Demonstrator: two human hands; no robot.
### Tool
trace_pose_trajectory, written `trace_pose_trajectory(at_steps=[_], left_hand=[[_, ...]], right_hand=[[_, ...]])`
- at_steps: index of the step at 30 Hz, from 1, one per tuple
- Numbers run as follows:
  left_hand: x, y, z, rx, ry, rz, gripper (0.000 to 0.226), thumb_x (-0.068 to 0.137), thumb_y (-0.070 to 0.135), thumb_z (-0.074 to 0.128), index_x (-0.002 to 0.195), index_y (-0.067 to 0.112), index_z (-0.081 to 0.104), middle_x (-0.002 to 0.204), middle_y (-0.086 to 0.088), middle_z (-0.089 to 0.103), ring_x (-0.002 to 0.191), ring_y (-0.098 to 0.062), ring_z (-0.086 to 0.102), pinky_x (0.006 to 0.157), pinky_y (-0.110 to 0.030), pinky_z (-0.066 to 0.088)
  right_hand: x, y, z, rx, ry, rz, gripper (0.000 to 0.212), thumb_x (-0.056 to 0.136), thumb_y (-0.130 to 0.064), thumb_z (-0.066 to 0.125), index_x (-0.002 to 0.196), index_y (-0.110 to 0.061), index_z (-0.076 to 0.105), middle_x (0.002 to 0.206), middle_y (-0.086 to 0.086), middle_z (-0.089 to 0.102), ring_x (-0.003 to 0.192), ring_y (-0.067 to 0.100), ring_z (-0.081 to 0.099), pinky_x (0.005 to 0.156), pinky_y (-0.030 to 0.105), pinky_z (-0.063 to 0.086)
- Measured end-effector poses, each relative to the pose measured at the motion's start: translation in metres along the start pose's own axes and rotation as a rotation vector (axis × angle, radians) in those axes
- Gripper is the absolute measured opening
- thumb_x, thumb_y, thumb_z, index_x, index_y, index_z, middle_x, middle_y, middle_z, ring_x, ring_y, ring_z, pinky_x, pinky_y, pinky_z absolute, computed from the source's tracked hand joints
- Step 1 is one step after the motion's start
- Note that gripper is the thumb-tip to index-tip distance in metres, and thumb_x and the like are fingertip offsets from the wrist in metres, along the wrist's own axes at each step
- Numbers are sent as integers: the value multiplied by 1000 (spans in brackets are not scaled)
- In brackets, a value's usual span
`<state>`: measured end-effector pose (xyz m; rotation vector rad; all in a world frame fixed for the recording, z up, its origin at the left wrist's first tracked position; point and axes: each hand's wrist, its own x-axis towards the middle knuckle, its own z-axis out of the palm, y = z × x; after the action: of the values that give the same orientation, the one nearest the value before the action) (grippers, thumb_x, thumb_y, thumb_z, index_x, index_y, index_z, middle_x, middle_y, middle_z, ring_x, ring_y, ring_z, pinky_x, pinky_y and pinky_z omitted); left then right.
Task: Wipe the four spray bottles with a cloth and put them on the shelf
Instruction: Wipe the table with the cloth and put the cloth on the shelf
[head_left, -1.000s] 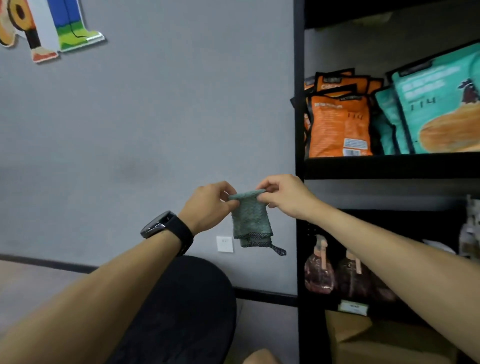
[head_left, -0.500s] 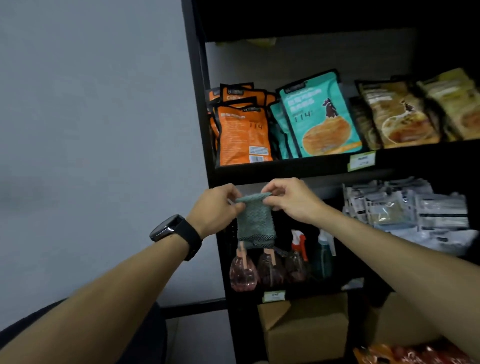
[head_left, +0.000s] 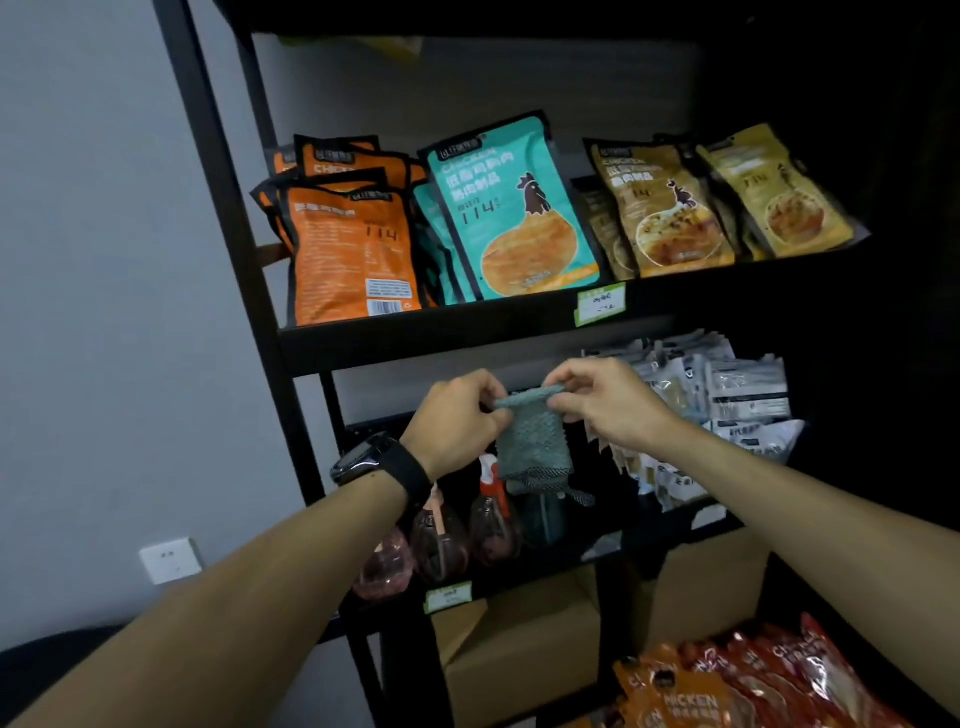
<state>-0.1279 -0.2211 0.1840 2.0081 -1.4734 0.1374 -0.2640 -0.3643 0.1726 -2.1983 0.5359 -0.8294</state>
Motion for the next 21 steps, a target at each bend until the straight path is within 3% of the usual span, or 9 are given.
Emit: trace_pose_trajectory(at_steps=[4,8,13,18,21], left_hand=[[12,12,25,-47,-13,19,10,92,21,66,100,16,63,91,5,65,84,-12,59,64,-19,37],[21,22,47,-72,-40,50,17,92,19,66,108,17,66,94,5,67,84,-9,59,62,-13,36],[26,27,79,-87,-77,49,13,91,17,66,103,18,70,90,7,67,82,-8,59,65,-15,38],[23,23,117,-146,-140,19,9,92,14,65,101,16,68,93,2,71,82,-15,69,73,-26,52],[19,17,140,-163,-166,4,10,93,13,64,101,15,67,86,5,67,76,-11,65,68,-20,50]], right_hand=[[-3,22,-16,-21,26,34,7,88,-7,67,90,-13,68,85,6,67,78,16,65,63,17,52],[-9,42,-29,-33,51,62,7,88,-8,67,91,-13,69,87,8,69,84,22,68,75,31,59],[-18,70,-37,-32,37,116,8,88,-8,67,91,-15,69,89,9,69,86,23,68,82,40,58],[-30,100,-35,-36,9,167,9,88,-8,67,91,-16,68,92,9,68,87,22,67,81,32,57],[-36,119,-29,-21,-7,192,12,88,-7,67,88,-19,68,91,8,68,87,23,67,82,34,56]])
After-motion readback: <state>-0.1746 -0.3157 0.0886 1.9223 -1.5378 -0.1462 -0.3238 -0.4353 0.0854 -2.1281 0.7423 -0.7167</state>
